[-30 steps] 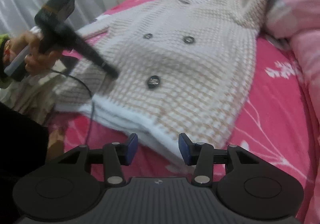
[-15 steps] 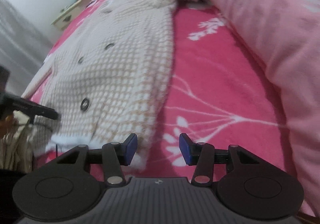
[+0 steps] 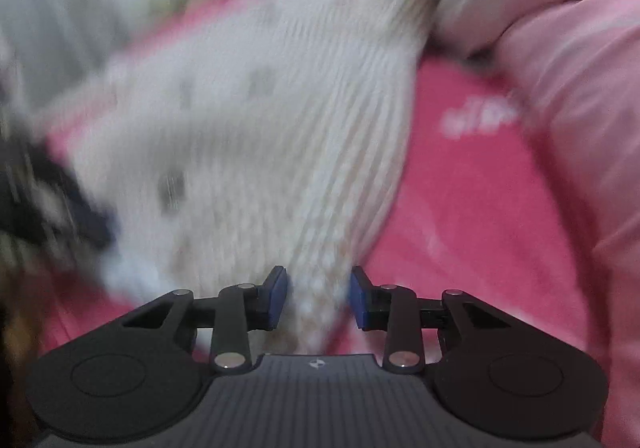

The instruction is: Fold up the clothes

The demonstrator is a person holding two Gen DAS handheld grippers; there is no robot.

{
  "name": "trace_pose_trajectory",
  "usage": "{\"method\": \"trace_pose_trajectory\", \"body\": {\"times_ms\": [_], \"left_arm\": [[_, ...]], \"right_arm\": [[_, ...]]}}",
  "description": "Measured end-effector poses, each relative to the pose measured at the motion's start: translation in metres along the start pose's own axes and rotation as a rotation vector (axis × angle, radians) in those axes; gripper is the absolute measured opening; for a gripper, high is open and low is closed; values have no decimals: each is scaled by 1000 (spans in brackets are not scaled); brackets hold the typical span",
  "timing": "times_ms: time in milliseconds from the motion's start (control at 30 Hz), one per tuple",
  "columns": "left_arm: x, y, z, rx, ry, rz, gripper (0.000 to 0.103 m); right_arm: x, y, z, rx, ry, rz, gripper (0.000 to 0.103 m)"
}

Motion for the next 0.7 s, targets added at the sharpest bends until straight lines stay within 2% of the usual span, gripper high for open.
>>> {"method": "trace_pose_trajectory", "body": {"times_ms": [100, 200, 233, 300, 333, 367, 400, 567, 700], "left_arm": [[-12, -1, 5, -5, -28, 57, 25], [-18, -4, 6, -3, -37, 79, 25], [-19, -5, 4, -2, -38, 83, 25], [-18, -5, 1, -5, -32, 86, 25], [-17, -5, 0, -7, -29, 86, 25], [-17, -5, -1, -9, -26, 87, 25], [-17, -5, 0, -10, -26, 92, 25], [-19, 2, -6, -21, -28, 105, 25], [-18, -2, -7, -14, -26, 87, 25]], "right_arm": [[-11, -5, 18, 84, -61, 48, 36], [-27, -3, 46, 243, -100, 121, 36], [-32, -3, 49, 268, -99, 145, 36], [-41, -5, 45, 262, -93, 182, 36], [-44, -7, 37, 221, -85, 187, 38], [-44, -12, 20, 127, -69, 174, 40], [-42, -16, 10, 76, -61, 153, 42], [-21, 2, 36, 132, -74, 67, 40], [-4, 15, 64, 255, -179, 42, 40]]}}
Point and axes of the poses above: each gripper's, at about its wrist camera, not at the fingertips, and z roughly against the way its jaws point, x to its right, y to its top, the point moved 2 cm from there along -z, roughly the way its jaws point, and after that the axes turned 10 degrees about -y, right-handed, at the moved point
